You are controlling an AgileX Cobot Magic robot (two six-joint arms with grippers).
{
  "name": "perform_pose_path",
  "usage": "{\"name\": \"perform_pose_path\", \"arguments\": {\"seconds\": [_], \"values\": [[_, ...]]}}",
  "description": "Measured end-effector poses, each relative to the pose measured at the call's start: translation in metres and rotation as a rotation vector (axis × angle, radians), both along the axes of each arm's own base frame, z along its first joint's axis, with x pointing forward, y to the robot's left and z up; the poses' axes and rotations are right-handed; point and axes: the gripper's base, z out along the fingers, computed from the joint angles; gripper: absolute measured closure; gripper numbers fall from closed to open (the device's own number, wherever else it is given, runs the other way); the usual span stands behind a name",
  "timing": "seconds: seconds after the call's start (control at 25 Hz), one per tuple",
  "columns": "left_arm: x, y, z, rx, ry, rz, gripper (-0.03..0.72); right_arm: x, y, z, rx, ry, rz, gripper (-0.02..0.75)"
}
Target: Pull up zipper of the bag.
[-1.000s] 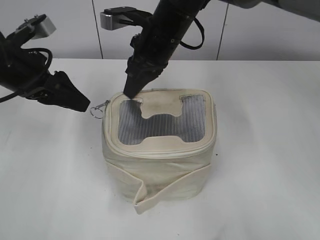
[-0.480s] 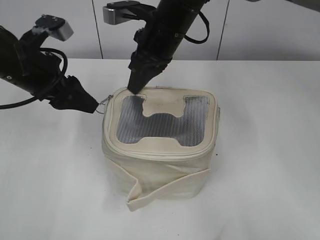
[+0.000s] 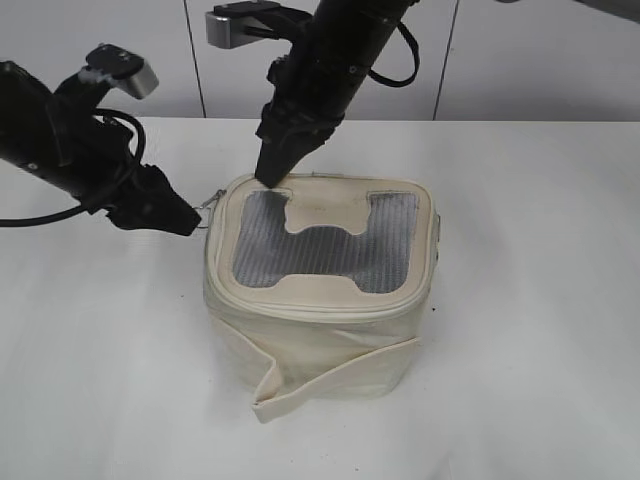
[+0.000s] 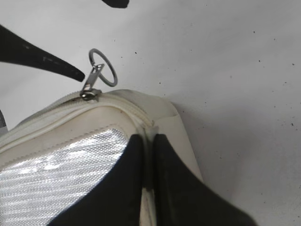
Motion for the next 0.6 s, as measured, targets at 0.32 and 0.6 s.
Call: {"name": "perform_pose_path", "arguments": {"seconds": [0.32,0.6], "values": [[0.002,-0.014,0.008,0.041,-0.083,-0.081,0.190,-0.007,0.008,0.000,-0.009,-0.007,0.024,0.699],[0.004,-0.017,0.003,0.066,-0.083,-0.104,0.307,-0.009,0.010,0.000,-0.020,-0.017,0.034,0.699]]}}
